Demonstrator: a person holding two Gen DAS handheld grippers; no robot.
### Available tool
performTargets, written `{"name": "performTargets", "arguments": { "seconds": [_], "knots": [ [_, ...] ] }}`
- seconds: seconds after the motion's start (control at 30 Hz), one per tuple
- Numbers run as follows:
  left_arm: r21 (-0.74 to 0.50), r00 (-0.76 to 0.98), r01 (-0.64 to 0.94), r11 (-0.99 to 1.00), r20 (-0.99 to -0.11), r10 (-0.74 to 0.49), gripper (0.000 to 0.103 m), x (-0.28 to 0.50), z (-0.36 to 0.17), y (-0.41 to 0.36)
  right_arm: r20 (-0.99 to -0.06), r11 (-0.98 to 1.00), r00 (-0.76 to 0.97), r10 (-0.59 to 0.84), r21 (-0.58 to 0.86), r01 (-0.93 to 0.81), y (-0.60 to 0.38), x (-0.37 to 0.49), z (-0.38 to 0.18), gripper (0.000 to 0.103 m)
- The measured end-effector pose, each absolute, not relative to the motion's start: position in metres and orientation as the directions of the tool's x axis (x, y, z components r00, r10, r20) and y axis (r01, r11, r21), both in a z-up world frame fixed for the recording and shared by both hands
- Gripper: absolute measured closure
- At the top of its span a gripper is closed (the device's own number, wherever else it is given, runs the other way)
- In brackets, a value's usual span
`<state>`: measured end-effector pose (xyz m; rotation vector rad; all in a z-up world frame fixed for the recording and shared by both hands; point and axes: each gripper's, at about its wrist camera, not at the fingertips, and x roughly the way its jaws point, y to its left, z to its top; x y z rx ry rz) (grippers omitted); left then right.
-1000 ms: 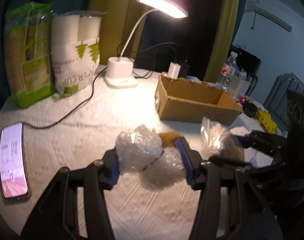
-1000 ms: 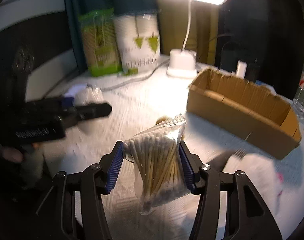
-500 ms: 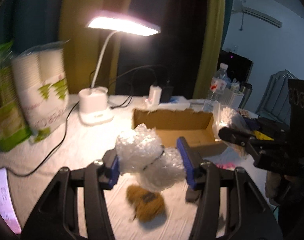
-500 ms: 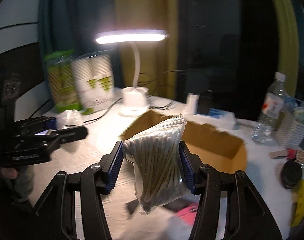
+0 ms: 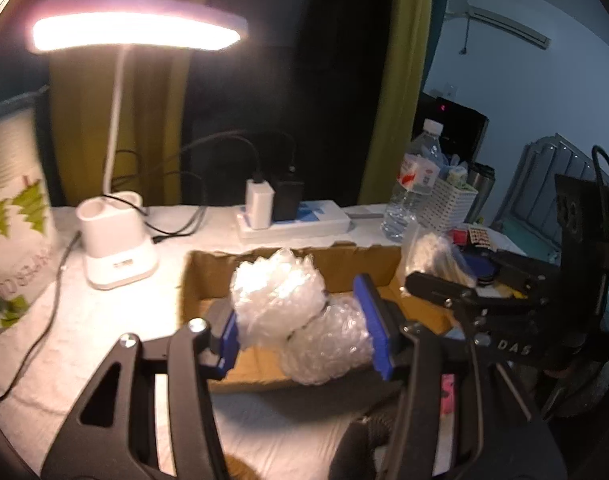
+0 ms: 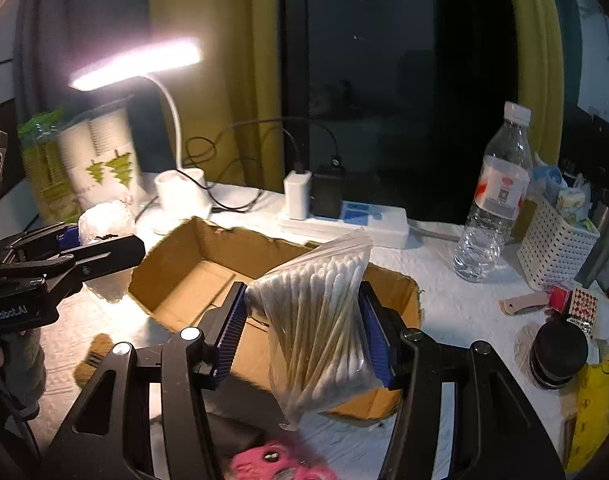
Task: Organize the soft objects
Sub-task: 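Carry both bags into the cardboard box and open both tools, then grasp the white paper towel with the right tool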
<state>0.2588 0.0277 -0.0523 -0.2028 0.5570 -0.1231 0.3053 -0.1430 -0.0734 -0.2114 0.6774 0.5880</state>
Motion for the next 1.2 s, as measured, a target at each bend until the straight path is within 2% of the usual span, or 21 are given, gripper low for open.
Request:
{"name": "performTargets", "arguments": {
  "seconds": [0.13,0.2,0.3,0.7,1.2],
  "knots": [
    [-0.249,0.816,0.063,0.966,-0.544,-0.194,0.046,0.276,-0.061,0.022,-0.662,0.820,0.604,0.444,0.028,-0.572,-0.144,0.315,-0.081,0.043],
    [-0.242,0.808,0.068,0.968,-0.556,-0.195,0.030,0.278,-0.063,0.018,-0.668,0.819,0.596,0.446,0.036,-0.573,-0.144,0.316,-0.082,0.036],
    [-0.239,0.815,0.064,0.969,-0.547,-0.189,0.011,0.274,-0.060,0.019,-0.658,0.820,0.603,0.451,0.040,-0.570,-0.146,0.314,-0.078,0.035],
    [-0.228,0.855,0.014,0.973,-0.502,-0.130,0.009,0.229,-0.040,0.044,-0.637,0.817,0.621,0.457,0.026,-0.575,-0.150,0.263,-0.051,0.035],
    [-0.238,0.846,0.004,0.971,-0.517,-0.130,0.009,0.161,-0.053,0.046,-0.678,0.800,0.591,0.438,-0.006,-0.600,-0.141,0.186,-0.069,0.035]
  ]
}}
